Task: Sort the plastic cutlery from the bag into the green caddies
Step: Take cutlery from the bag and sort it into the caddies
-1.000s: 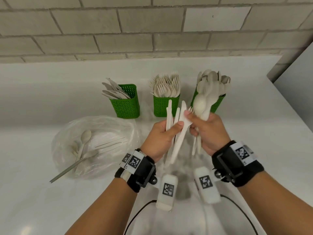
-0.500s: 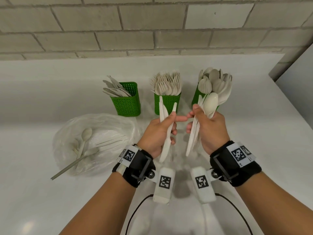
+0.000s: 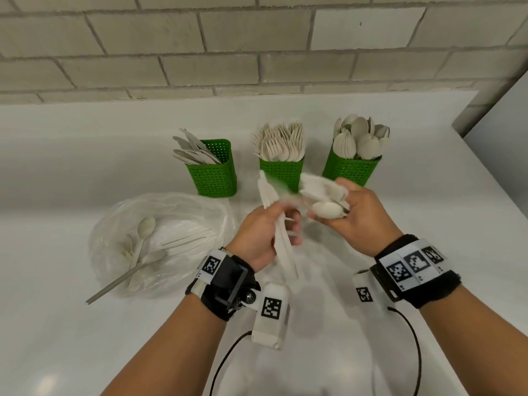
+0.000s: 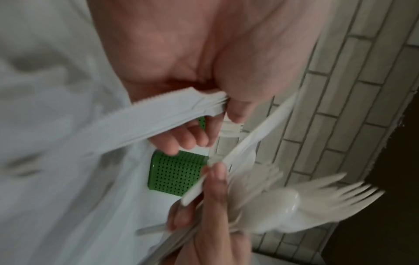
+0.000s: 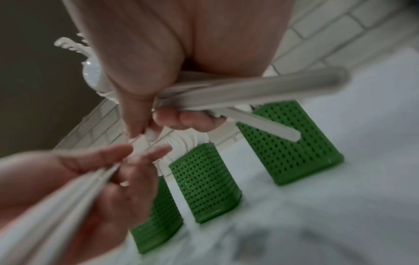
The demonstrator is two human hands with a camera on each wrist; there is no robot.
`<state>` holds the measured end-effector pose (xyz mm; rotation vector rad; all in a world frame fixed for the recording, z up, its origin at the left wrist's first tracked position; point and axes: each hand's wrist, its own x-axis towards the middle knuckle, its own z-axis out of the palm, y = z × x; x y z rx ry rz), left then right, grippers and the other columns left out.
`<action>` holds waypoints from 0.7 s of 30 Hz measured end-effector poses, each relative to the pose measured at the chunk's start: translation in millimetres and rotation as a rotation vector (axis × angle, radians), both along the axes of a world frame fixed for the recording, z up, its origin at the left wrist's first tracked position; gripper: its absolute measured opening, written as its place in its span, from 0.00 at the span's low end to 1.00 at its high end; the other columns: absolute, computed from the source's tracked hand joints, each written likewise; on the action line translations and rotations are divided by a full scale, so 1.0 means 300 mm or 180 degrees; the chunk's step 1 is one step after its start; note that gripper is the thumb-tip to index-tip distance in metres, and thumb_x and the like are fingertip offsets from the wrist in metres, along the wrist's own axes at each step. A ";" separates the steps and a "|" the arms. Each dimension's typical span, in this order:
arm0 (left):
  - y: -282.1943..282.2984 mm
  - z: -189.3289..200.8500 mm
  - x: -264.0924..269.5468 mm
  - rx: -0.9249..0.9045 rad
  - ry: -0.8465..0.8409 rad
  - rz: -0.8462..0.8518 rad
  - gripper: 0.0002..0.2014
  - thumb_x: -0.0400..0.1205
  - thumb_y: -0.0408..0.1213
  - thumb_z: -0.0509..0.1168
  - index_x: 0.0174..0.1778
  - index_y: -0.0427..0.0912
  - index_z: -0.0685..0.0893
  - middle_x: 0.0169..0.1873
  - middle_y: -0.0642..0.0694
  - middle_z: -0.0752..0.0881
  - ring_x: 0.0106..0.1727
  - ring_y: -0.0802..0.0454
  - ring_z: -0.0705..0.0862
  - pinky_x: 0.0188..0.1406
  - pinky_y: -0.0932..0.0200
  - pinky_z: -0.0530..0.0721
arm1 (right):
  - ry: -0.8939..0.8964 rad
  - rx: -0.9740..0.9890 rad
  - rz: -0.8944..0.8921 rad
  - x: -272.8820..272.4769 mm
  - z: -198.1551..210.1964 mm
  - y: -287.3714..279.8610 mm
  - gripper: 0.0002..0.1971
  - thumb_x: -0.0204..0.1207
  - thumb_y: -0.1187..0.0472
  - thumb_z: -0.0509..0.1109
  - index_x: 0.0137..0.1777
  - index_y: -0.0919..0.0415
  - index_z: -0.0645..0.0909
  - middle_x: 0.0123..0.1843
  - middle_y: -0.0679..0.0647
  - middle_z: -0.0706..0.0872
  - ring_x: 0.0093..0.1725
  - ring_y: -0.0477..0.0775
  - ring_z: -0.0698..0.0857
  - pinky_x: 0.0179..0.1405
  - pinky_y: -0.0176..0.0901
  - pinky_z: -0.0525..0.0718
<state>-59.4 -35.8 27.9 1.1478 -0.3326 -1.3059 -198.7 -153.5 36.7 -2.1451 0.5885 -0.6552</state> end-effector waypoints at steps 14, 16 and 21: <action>-0.024 0.023 -0.003 -0.0584 0.0027 0.0167 0.18 0.90 0.39 0.53 0.68 0.33 0.80 0.61 0.33 0.86 0.64 0.34 0.84 0.62 0.34 0.82 | 0.0309 0.1929 0.0258 0.040 -0.018 0.111 0.11 0.76 0.57 0.75 0.36 0.60 0.81 0.21 0.51 0.77 0.19 0.47 0.74 0.20 0.36 0.72; -0.019 0.024 -0.010 -0.0496 0.0071 0.0067 0.20 0.89 0.43 0.54 0.69 0.34 0.79 0.58 0.29 0.86 0.58 0.29 0.85 0.53 0.30 0.84 | 0.0290 0.1933 0.0284 0.045 -0.011 0.105 0.11 0.76 0.59 0.75 0.35 0.63 0.81 0.20 0.49 0.79 0.19 0.46 0.73 0.19 0.36 0.71; -0.007 0.008 0.010 -0.0456 -0.0021 0.0110 0.20 0.88 0.45 0.53 0.67 0.37 0.81 0.61 0.34 0.86 0.62 0.40 0.85 0.55 0.48 0.87 | 0.0118 0.2144 0.0295 0.029 -0.004 0.072 0.11 0.78 0.61 0.72 0.33 0.56 0.87 0.30 0.53 0.87 0.30 0.50 0.83 0.32 0.44 0.79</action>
